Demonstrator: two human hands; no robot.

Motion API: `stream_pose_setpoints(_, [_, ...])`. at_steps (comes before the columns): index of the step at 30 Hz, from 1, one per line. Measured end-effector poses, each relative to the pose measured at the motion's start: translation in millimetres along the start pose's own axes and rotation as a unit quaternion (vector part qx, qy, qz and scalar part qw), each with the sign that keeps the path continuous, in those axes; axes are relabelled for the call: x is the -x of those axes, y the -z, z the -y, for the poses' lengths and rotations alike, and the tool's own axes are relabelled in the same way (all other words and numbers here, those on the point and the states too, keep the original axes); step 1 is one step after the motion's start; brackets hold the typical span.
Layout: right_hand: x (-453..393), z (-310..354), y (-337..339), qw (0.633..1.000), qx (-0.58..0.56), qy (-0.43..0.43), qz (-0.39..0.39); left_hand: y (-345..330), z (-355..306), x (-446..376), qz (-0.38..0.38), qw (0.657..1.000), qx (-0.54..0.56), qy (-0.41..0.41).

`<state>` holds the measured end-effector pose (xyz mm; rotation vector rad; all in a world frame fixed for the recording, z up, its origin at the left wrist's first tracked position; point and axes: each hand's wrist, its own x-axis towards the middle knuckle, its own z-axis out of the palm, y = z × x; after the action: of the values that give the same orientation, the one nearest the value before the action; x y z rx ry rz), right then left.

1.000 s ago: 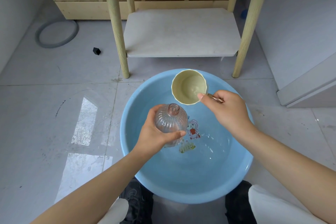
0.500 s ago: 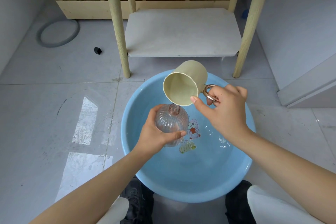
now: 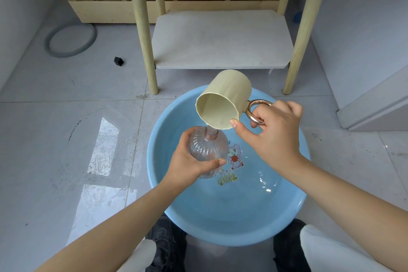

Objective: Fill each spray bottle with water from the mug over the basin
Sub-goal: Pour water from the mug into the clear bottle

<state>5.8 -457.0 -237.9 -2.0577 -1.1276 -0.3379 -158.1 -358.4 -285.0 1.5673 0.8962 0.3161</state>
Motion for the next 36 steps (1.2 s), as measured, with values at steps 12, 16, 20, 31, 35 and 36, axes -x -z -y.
stream_pose_setpoints(12, [-1.3,-1.4,-0.4,1.000,0.010,0.019,-0.013,0.1,-2.0,0.6,-0.004,1.000,0.002,-0.002])
stream_pose_setpoints(16, [-3.1,-1.7,-0.5,0.999,0.018,0.032,-0.019,0.0,-1.2,0.6,-0.005,1.000,0.002,-0.003])
stream_pose_setpoints(20, [-3.9,-2.3,-0.8,0.998,0.026,0.043,-0.023,0.1,-1.3,0.3,-0.007,1.000,0.001,-0.003])
stream_pose_setpoints(31, [-5.8,-6.3,-2.1,0.996,0.044,0.067,-0.036,0.1,-2.8,1.2,-0.004,1.000,0.001,-0.003])
stream_pose_setpoints(35, [-5.4,-7.3,-3.0,0.995,0.042,0.075,-0.042,0.0,-2.5,1.6,-0.004,1.000,0.001,-0.004])
stream_pose_setpoints(36, [-5.1,-7.6,-3.2,0.995,0.041,0.078,-0.044,-0.1,-2.6,1.7,-0.004,1.000,0.002,-0.004])
